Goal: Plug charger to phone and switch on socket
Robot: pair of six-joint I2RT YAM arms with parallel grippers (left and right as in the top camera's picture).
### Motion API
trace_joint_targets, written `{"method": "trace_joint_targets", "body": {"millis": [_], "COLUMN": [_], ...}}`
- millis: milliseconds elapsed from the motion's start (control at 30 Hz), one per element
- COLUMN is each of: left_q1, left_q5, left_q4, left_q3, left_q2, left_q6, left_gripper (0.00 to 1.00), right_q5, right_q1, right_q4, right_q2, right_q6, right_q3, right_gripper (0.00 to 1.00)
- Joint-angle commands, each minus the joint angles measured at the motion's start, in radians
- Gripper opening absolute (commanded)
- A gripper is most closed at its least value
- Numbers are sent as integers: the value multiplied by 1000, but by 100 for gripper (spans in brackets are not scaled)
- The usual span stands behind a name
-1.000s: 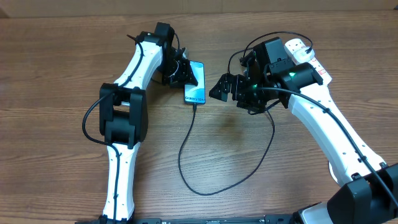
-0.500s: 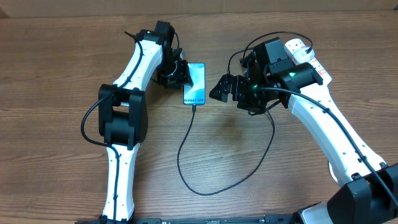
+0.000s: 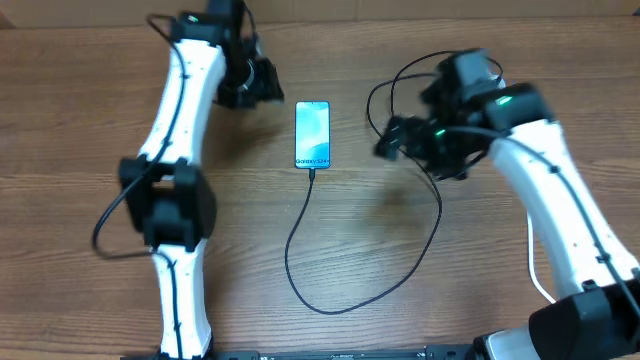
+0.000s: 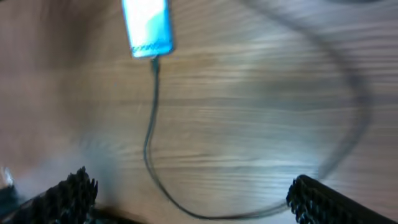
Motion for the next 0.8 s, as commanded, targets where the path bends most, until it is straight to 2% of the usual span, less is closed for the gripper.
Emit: {"method": "trace_joint_targets", "body": {"millis": [0, 133, 233, 400, 567, 767], "left_q1": [-10, -10, -10, -10, -10, -10], "left_q5": [-116, -180, -185, -185, -185, -185], "left_q4": [-5, -25, -62, -147, -173, -173], "left_q3": [45, 45, 45, 38, 29, 29], "left_q2": [-221, -333, -366, -359, -359, -359], "left_q6": [0, -4, -1, -1, 0, -1], "left_gripper": [100, 100, 100, 100, 100, 100], "right_q5": [107, 277, 317, 348, 469, 533], "right_q1": [-124, -253, -356, -436, -462, -462], "right_q4": [-63, -60, 74, 292, 411, 486], "right_q2": [-11, 20, 70, 116, 204, 345], "right_q6": [-87, -85, -84, -87, -88, -170], "right_q3": [171, 266, 273, 273, 272, 272], "right_gripper": [100, 100, 100, 100, 100, 100]}}
